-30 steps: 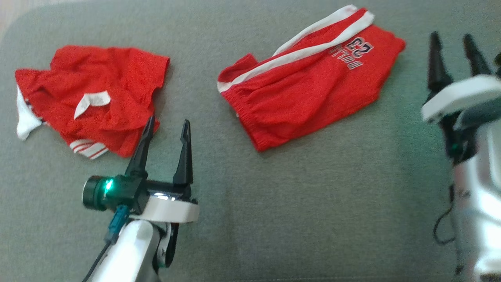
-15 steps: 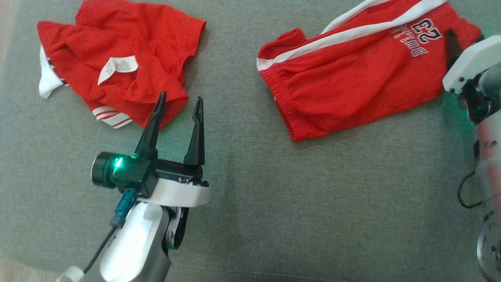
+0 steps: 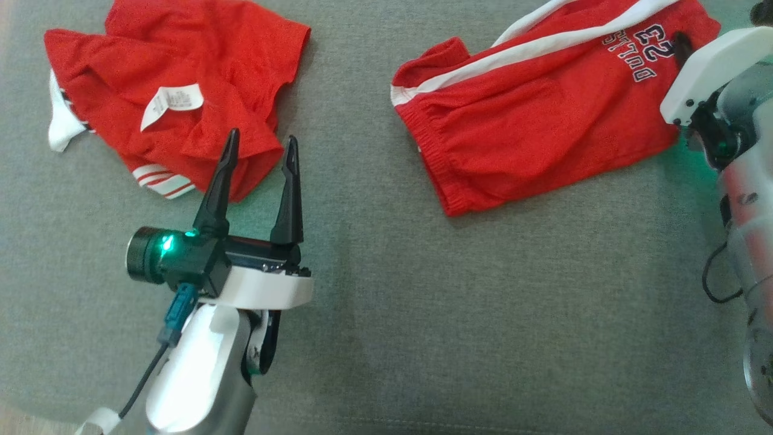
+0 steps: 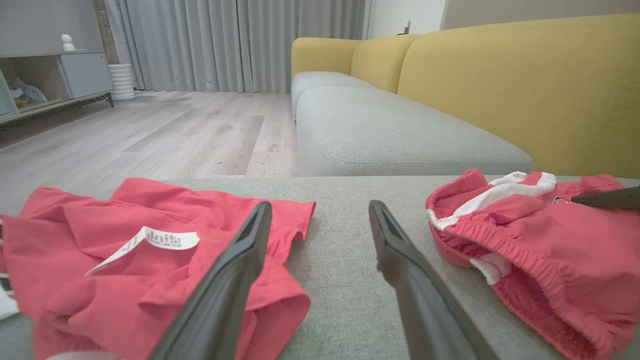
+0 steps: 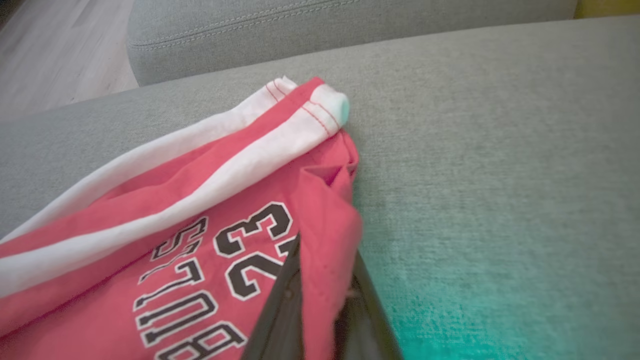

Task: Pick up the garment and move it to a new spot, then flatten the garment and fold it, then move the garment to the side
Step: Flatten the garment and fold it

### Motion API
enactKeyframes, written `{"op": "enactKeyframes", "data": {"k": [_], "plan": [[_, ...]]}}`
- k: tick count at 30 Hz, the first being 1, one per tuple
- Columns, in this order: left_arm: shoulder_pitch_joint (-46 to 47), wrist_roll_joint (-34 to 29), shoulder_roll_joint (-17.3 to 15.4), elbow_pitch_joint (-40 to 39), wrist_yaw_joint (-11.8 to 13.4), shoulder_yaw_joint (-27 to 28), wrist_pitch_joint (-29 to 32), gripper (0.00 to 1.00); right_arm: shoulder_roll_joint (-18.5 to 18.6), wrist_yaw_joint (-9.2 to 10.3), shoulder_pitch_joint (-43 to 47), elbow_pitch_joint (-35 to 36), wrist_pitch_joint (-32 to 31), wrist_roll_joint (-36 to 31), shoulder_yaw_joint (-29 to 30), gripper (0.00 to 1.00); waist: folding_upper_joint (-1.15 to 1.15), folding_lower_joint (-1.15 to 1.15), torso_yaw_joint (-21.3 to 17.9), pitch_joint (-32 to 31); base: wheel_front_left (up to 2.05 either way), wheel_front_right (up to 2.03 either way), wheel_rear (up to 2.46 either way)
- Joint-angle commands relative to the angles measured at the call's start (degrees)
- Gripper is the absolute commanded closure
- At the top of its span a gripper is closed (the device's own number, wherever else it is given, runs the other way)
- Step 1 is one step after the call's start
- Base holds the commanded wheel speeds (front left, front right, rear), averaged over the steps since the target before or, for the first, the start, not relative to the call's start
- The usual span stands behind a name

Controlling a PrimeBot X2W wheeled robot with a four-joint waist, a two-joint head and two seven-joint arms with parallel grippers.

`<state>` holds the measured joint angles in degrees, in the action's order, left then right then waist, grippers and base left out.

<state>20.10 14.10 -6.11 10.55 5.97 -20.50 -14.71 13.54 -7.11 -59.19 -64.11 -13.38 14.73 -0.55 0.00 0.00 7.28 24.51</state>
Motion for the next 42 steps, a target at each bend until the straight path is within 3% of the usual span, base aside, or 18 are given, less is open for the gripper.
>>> {"op": "enactKeyframes", "data": {"k": [1,11,20,30,42], "plan": [[1.5,-0.4,-0.5,-1.6,-0.1,2.1,-0.3,0.0,0.6,-0.37,0.9,0.9,0.8,0.8,-1.7,1.0,0.0,0.0,-0.7,-0.5,0.0,0.0,0.0],[0.1,-0.7,-0.1,-1.0,-0.7,3.1,-0.3,0.0,6.8,-0.37,5.4,3.6,6.4,6.7,-6.0,1.0,0.0,0.0,-3.8,-4.0,0.0,0.0,0.0],[-1.0,-1.0,0.0,-0.7,-1.2,3.9,-0.3,0.0,12.8,-0.37,9.7,0.7,11.7,9.0,-2.2,1.0,0.0,0.0,-4.9,-6.4,0.0,0.0,0.0],[-2.3,-1.3,0.1,-0.3,-1.5,4.4,-0.3,0.0,9.1,-0.37,9.9,3.8,16.8,12.4,-3.3,1.0,0.0,0.0,-4.5,-8.5,0.0,0.0,0.0],[-4.4,-1.1,0.6,0.9,-1.5,4.0,-0.3,0.0,2.4,-0.37,16.0,18.8,16.8,23.0,-16.0,1.0,0.0,0.0,-3.4,-14.2,0.0,0.0,0.0]]}}
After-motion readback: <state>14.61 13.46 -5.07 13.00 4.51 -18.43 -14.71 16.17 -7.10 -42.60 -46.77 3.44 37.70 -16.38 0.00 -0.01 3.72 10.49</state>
